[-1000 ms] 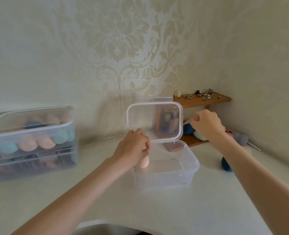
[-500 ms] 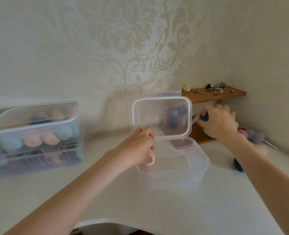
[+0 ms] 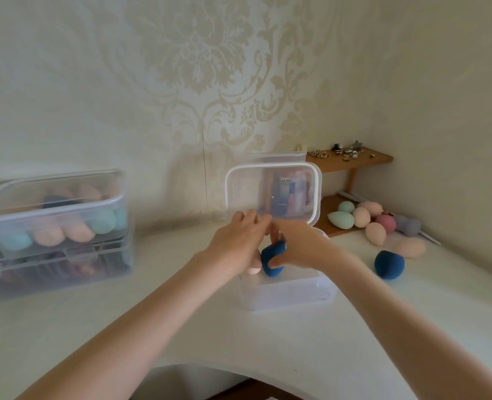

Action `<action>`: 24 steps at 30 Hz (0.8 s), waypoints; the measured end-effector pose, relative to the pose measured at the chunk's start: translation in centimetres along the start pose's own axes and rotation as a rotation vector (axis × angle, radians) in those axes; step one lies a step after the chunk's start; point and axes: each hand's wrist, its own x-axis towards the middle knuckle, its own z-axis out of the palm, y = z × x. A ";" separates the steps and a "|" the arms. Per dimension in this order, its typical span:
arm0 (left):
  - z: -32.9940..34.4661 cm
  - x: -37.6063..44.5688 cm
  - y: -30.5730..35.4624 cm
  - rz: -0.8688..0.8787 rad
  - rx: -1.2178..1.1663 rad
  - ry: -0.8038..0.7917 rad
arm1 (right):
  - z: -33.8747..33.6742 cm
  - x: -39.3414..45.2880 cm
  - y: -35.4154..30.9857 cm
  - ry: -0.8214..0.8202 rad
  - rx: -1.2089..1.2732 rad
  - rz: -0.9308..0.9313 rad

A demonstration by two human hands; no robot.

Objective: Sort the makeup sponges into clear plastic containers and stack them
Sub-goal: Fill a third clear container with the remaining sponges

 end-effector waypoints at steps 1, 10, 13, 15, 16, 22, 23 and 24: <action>0.1 0.0 0.1 0.003 0.011 0.007 | 0.3 0.0 0.0 0.040 -0.009 0.006; 0.6 0.4 0.7 0.018 0.009 0.017 | -0.2 -0.5 -0.5 0.078 -0.010 0.018; 0.9 0.9 1.3 -0.013 0.071 -0.013 | -2.7 -1.0 0.8 0.060 0.107 0.017; 1.0 1.2 1.5 -0.014 0.100 -0.010 | -4.6 -0.6 3.2 0.181 0.171 0.125; 1.1 1.2 1.6 -0.012 0.115 -0.007 | -5.4 -0.2 4.6 0.289 0.208 0.193; 1.1 0.8 1.6 0.011 0.129 0.028 | -3.8 3.6 10.8 0.156 -0.199 0.457; 1.1 0.7 1.6 0.011 0.131 0.034 | -3.0 4.2 11.5 0.131 -0.224 0.460; 1.1 0.7 1.6 0.012 0.133 0.038 | -2.2 4.7 12.5 0.133 -0.216 0.457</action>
